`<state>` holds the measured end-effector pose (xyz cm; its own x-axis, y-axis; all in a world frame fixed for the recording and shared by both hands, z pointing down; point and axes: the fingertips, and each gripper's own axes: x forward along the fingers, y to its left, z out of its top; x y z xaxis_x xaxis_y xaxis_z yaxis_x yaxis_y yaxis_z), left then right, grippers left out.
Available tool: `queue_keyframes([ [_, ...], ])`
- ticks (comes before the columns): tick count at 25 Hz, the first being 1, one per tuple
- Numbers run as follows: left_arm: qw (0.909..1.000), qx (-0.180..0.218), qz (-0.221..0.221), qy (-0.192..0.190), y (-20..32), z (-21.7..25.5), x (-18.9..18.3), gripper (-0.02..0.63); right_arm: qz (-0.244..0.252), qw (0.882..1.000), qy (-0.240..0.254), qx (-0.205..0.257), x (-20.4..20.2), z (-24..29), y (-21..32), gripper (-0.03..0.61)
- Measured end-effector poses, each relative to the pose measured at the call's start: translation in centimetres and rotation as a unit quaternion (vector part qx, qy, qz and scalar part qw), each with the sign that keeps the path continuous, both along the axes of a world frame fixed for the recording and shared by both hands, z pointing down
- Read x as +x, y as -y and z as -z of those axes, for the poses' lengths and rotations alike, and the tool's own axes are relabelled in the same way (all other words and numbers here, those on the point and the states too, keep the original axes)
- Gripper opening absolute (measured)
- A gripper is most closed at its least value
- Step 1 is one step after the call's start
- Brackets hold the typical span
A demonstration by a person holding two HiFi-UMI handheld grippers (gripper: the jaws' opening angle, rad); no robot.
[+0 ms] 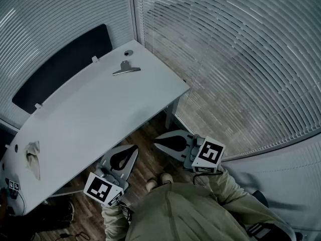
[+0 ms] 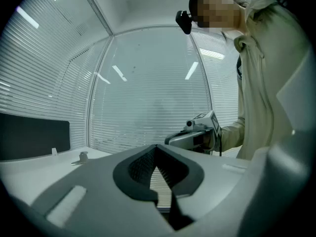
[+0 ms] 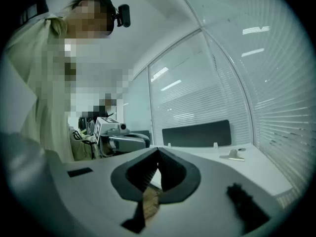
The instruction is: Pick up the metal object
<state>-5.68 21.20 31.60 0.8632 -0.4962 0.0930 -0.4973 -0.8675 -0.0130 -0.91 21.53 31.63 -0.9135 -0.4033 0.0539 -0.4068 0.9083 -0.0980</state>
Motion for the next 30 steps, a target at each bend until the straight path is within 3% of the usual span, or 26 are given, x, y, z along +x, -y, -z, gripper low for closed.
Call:
queue_keyframes([
  [16,0.9998,0.000,0.022,0.000,3.7,-1.8,1.1,0.006,-0.003,1.000,0.011,-0.006,2.1,-1.5,4.1,0.005],
  [30,0.9999,-0.014,0.010,0.001,17.5,-2.5,-0.7,0.006,-0.011,1.000,0.010,-0.024,-0.1,-2.4,17.7,0.005],
])
